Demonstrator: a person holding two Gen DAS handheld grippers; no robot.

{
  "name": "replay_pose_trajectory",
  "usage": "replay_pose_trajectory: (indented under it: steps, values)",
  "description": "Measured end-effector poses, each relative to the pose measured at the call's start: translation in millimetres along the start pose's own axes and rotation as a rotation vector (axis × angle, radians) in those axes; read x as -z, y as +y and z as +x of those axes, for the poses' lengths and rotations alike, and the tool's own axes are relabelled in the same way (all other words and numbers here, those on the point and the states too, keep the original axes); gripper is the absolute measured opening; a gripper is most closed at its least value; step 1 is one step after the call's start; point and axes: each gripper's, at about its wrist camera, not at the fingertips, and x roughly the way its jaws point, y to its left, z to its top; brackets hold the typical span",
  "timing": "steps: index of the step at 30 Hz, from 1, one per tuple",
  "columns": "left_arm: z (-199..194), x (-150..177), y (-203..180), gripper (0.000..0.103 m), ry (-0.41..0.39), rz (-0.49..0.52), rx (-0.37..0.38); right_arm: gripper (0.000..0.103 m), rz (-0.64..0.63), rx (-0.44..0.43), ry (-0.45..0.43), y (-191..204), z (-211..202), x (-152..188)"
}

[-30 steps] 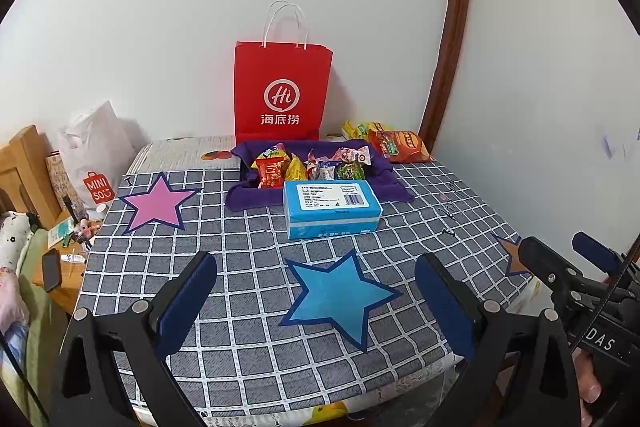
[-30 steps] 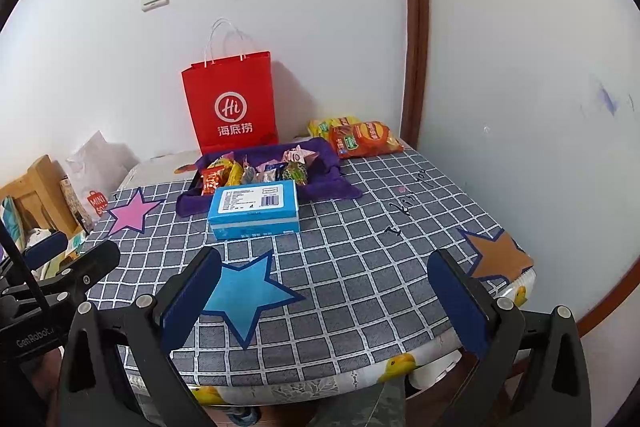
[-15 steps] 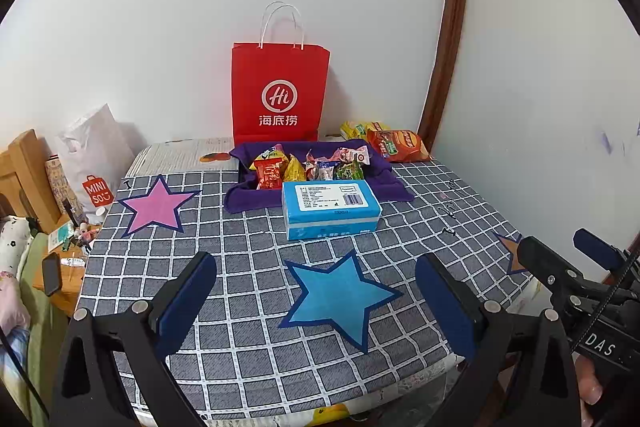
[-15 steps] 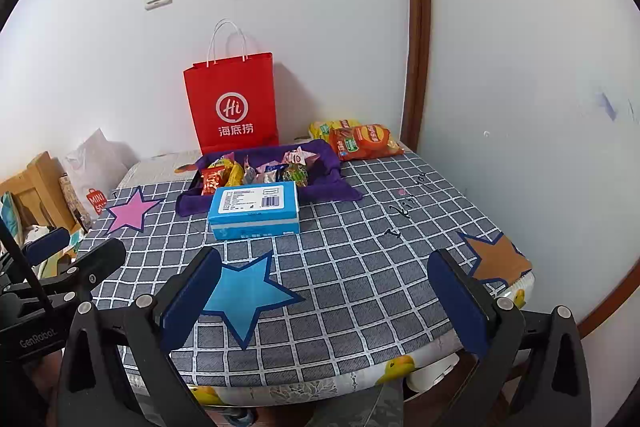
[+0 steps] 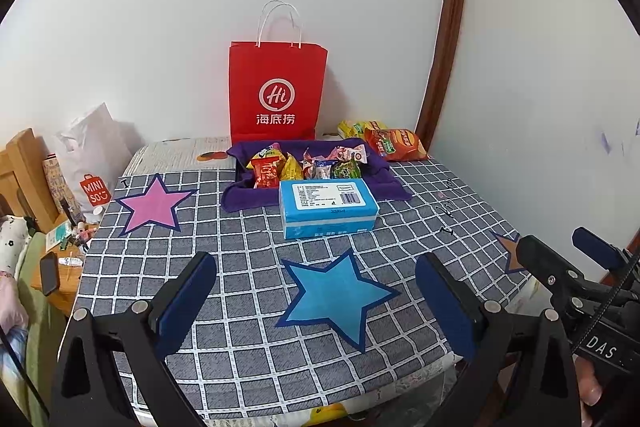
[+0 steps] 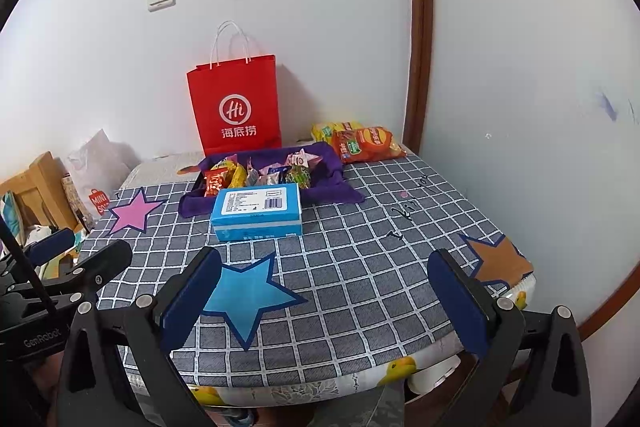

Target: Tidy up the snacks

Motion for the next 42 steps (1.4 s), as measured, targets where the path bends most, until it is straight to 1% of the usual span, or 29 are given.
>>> replay_pose_trajectory:
  steps: [30,42]
  values:
    - [7.6,1.2,-3.2,0.101,0.006,0.005,0.002,0.101,0.011,0.000,-0.009,-1.1,-4.1,0.4]
    - [13.3,2.4,2.8,0.101,0.017,-0.013,0.001,0.101,0.003,0.003,0.013,3.7,7.4,1.3]
